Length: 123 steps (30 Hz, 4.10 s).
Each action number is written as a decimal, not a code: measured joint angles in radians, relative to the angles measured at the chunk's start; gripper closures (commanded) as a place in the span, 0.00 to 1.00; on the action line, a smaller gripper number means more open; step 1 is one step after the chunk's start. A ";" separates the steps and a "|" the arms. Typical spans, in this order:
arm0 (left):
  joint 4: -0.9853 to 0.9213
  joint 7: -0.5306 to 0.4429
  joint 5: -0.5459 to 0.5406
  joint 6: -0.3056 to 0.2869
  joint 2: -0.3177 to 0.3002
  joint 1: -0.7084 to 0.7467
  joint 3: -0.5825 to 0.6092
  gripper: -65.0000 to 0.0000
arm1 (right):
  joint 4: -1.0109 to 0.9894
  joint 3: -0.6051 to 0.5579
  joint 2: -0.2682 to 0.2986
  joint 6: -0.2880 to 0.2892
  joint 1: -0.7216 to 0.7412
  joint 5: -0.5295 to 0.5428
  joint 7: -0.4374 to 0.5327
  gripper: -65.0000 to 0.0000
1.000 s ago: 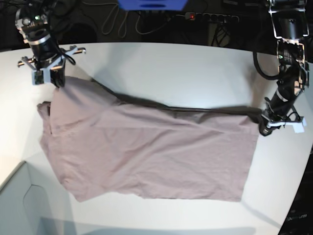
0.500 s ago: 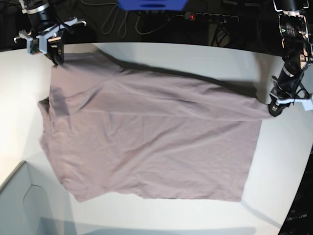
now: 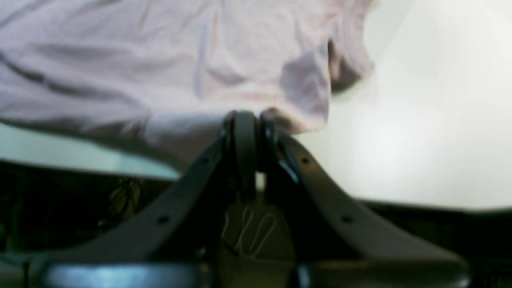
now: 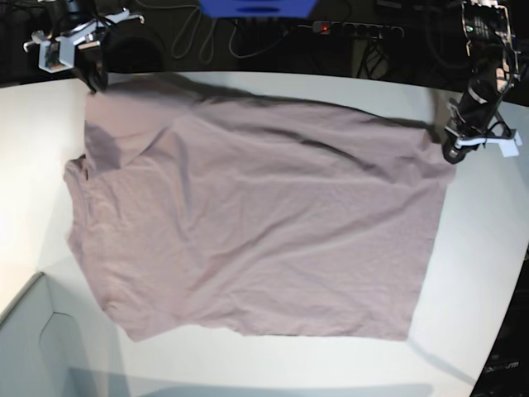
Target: Layout the t-shirt on the table in an organized manner, then fold the t-shirt properly
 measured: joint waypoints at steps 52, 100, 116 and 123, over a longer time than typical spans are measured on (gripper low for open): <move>0.066 0.133 0.264 -0.003 0.125 0.099 -0.236 0.20 | -0.019 0.000 0.012 0.000 0.006 0.000 -0.002 1.00; 0.074 0.156 0.463 0.000 0.164 -0.176 -0.172 0.33 | -0.019 0.018 0.012 0.000 0.054 -0.003 -0.010 1.00; -0.056 0.144 0.460 -0.008 0.138 -0.164 -0.172 0.33 | -0.019 0.017 0.011 0.000 0.054 -0.003 -0.010 1.00; -0.043 0.119 0.438 -0.026 0.136 -0.103 -0.173 0.33 | -0.019 0.018 0.011 0.000 0.053 -0.003 -0.010 1.00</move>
